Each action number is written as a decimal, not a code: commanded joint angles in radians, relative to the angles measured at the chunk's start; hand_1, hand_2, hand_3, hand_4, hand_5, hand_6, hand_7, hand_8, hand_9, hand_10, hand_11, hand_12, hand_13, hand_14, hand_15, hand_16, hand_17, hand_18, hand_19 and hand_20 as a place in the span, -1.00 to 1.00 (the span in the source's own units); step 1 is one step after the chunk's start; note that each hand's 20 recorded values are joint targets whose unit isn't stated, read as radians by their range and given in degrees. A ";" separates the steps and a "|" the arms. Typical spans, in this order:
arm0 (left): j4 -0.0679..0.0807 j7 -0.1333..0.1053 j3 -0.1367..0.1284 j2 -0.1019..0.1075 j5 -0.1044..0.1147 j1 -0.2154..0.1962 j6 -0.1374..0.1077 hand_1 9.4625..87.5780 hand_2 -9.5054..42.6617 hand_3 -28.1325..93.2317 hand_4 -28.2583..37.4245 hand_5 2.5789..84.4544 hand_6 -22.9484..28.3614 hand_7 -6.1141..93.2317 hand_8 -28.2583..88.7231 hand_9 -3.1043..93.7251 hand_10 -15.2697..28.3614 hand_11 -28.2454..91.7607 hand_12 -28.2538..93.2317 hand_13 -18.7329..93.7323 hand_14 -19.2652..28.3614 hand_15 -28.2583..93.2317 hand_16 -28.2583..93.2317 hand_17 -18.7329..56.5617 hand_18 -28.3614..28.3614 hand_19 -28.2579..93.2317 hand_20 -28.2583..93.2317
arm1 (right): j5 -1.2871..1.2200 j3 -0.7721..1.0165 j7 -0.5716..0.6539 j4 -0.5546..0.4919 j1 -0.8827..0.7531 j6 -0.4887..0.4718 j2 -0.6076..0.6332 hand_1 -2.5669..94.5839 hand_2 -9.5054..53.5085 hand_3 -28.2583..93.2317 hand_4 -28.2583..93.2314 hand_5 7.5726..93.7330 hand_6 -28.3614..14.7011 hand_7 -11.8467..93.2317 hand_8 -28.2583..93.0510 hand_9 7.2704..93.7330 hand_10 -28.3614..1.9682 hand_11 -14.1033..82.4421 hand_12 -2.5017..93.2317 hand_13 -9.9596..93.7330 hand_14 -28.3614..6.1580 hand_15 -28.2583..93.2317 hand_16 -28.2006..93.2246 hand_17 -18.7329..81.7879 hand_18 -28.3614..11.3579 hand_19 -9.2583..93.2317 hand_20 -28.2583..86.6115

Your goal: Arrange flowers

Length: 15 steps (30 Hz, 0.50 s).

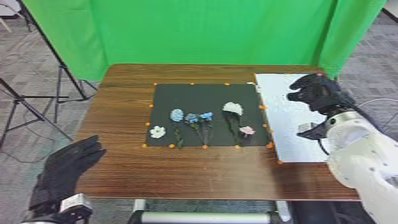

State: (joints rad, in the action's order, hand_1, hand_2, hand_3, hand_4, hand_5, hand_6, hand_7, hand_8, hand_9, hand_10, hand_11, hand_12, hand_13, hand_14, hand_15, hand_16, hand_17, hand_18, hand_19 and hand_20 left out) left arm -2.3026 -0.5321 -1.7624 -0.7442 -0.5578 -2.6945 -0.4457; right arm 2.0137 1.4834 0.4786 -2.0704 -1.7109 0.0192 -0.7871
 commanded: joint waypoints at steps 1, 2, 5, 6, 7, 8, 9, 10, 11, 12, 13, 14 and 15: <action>-0.010 -0.005 -0.019 -0.017 0.010 -0.007 -0.024 -0.53 -0.46 0.82 -0.53 0.08 0.41 -0.61 -0.67 -0.19 0.64 -0.02 -0.42 -0.22 0.88 0.29 -0.73 -0.76 0.74 0.37 -0.35 | -0.212 0.185 -0.030 0.011 -0.143 0.016 -0.137 -0.38 -0.70 0.92 -0.99 0.08 0.12 -0.41 -0.76 0.09 -0.24 -0.29 -0.61 0.00 -0.41 0.38 -0.34 -0.44 -0.80 0.41 -0.08; -0.001 0.018 -0.023 -0.024 -0.004 0.017 -0.008 -0.53 -0.46 0.82 -0.53 0.08 0.41 -0.61 -0.67 -0.19 0.63 -0.02 -0.42 -0.22 0.88 0.29 -0.72 -0.77 0.74 0.37 -0.36 | -0.238 0.194 -0.032 0.011 -0.152 0.022 -0.148 -0.38 -0.69 0.92 -0.99 0.08 0.12 -0.41 -0.76 0.08 -0.23 -0.30 -0.61 -0.01 -0.41 0.37 -0.34 -0.45 -0.79 0.40 -0.09; 0.014 0.066 -0.036 -0.023 -0.028 0.084 0.013 -0.53 -0.47 0.82 -0.53 0.08 0.39 -0.62 -0.67 -0.19 0.63 -0.02 -0.42 -0.22 0.88 0.29 -0.71 -0.77 0.74 0.37 -0.36 | -0.297 0.208 -0.047 0.024 -0.156 0.015 -0.180 -0.39 -0.68 0.93 -0.99 0.06 0.15 -0.40 -0.76 0.06 -0.22 -0.31 -0.61 -0.04 -0.43 0.34 -0.34 -0.47 -0.77 0.38 -0.11; 0.025 0.062 -0.030 -0.010 -0.027 0.108 0.014 -0.53 -0.47 0.82 -0.54 0.08 0.39 -0.62 -0.67 -0.19 0.63 -0.02 -0.42 -0.22 0.88 0.29 -0.71 -0.77 0.74 0.37 -0.36 | -0.343 0.215 -0.061 0.031 -0.156 0.023 -0.193 -0.39 -0.68 0.93 -0.99 0.06 0.16 -0.40 -0.76 0.06 -0.21 -0.32 -0.61 -0.04 -0.42 0.33 -0.34 -0.47 -0.77 0.37 -0.12; 0.032 0.082 -0.032 -0.010 -0.031 0.130 0.020 -0.53 -0.47 0.82 -0.54 0.07 0.39 -0.62 -0.67 -0.19 0.63 -0.02 -0.42 -0.22 0.88 0.29 -0.71 -0.77 0.74 0.37 -0.36 | -0.370 0.213 -0.060 0.036 -0.154 0.041 -0.199 -0.39 -0.68 0.93 -0.99 0.05 0.17 -0.40 -0.76 0.05 -0.19 -0.32 -0.61 -0.04 -0.42 0.32 -0.34 -0.48 -0.77 0.36 -0.12; 0.040 0.103 -0.035 -0.013 -0.037 0.154 0.031 -0.53 -0.47 0.82 -0.55 0.07 0.39 -0.62 -0.67 -0.19 0.63 -0.02 -0.42 -0.22 0.88 0.29 -0.70 -0.77 0.74 0.37 -0.36 | -0.387 0.221 -0.064 0.044 -0.149 0.026 -0.212 -0.39 -0.68 0.93 -0.99 0.05 0.18 -0.40 -0.76 0.04 -0.17 -0.33 -0.62 -0.05 -0.42 0.32 -0.34 -0.49 -0.76 0.35 -0.13; 0.049 0.112 -0.037 -0.013 -0.040 0.169 0.038 -0.53 -0.47 0.82 -0.55 0.07 0.39 -0.62 -0.67 -0.19 0.63 -0.02 -0.41 -0.22 0.88 0.29 -0.70 -0.77 0.74 0.37 -0.36 | -0.415 0.222 -0.076 0.052 -0.145 0.029 -0.221 -0.39 -0.68 0.93 -0.99 0.05 0.18 -0.40 -0.76 0.04 -0.15 -0.33 -0.62 -0.05 -0.42 0.31 -0.34 -0.50 -0.76 0.35 -0.13; 0.060 0.124 -0.038 -0.013 -0.041 0.189 0.041 -0.53 -0.47 0.82 -0.55 0.07 0.39 -0.62 -0.66 -0.19 0.63 -0.02 -0.41 -0.22 0.89 0.30 -0.70 -0.77 0.74 0.37 -0.36 | -0.437 0.215 -0.068 0.056 -0.140 0.050 -0.226 -0.38 -0.67 0.94 -0.99 0.04 0.19 -0.40 -0.76 0.03 -0.13 -0.34 -0.62 -0.06 -0.42 0.30 -0.34 -0.50 -0.76 0.34 -0.13; 0.066 0.137 -0.038 -0.018 -0.040 0.205 0.040 -0.53 -0.47 0.82 -0.55 0.07 0.39 -0.62 -0.66 -0.18 0.63 -0.01 -0.41 -0.21 0.90 0.31 -0.70 -0.77 0.74 0.37 -0.36 | -0.468 0.220 -0.056 0.057 -0.134 0.043 -0.236 -0.38 -0.67 0.94 -0.99 0.04 0.19 -0.40 -0.77 0.04 -0.12 -0.34 -0.62 -0.06 -0.42 0.29 -0.34 -0.50 -0.76 0.34 -0.14; 0.075 0.145 -0.039 -0.018 -0.040 0.221 0.047 -0.53 -0.47 0.82 -0.55 0.07 0.38 -0.62 -0.66 -0.17 0.64 -0.01 -0.41 -0.20 0.90 0.32 -0.70 -0.77 0.73 0.37 -0.36 | -0.508 0.231 -0.065 0.059 -0.135 0.033 -0.248 -0.38 -0.66 0.94 -0.99 0.04 0.20 -0.39 -0.77 0.04 -0.11 -0.34 -0.62 -0.06 -0.42 0.29 -0.34 -0.51 -0.76 0.34 -0.14; 0.082 0.156 -0.041 -0.021 -0.039 0.232 0.053 -0.53 -0.47 0.82 -0.55 0.07 0.38 -0.62 -0.66 -0.17 0.64 0.00 -0.41 -0.20 0.91 0.32 -0.70 -0.77 0.73 0.37 -0.35 | -0.546 0.235 -0.061 0.059 -0.134 0.038 -0.249 -0.38 -0.66 0.94 -0.99 0.04 0.20 -0.39 -0.77 0.04 -0.10 -0.33 -0.62 -0.06 -0.41 0.29 -0.34 -0.51 -0.76 0.34 -0.14; 0.089 0.182 -0.050 -0.037 -0.053 0.246 0.074 -0.53 -0.48 0.82 -0.55 0.07 0.38 -0.62 -0.66 -0.17 0.64 0.00 -0.41 -0.20 0.91 0.33 -0.70 -0.77 0.73 0.37 -0.35 | -0.570 0.241 -0.058 0.059 -0.130 0.041 -0.250 -0.37 -0.66 0.94 -0.99 0.03 0.21 -0.39 -0.77 0.04 -0.10 -0.33 -0.61 -0.07 -0.41 0.29 -0.34 -0.51 -0.76 0.34 -0.14; 0.093 0.206 -0.065 -0.043 -0.068 0.247 0.094 -0.53 -0.48 0.82 -0.55 0.07 0.38 -0.62 -0.67 -0.17 0.64 0.00 -0.41 -0.20 0.91 0.33 -0.70 -0.77 0.73 0.37 -0.35 | -0.579 0.250 -0.073 0.063 -0.129 0.038 -0.252 -0.37 -0.66 0.94 -0.99 0.03 0.21 -0.39 -0.77 0.04 -0.09 -0.33 -0.62 -0.07 -0.41 0.29 -0.34 -0.51 -0.75 0.34 -0.14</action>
State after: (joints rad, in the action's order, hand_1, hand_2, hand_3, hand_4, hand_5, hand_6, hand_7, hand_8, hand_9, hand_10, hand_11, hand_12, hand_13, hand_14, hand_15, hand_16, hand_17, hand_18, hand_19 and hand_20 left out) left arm -2.2393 -0.3925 -1.7836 -0.7624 -0.5912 -2.5195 -0.4213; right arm 1.5647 1.7075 0.4201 -2.0189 -1.8484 0.0416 -1.0071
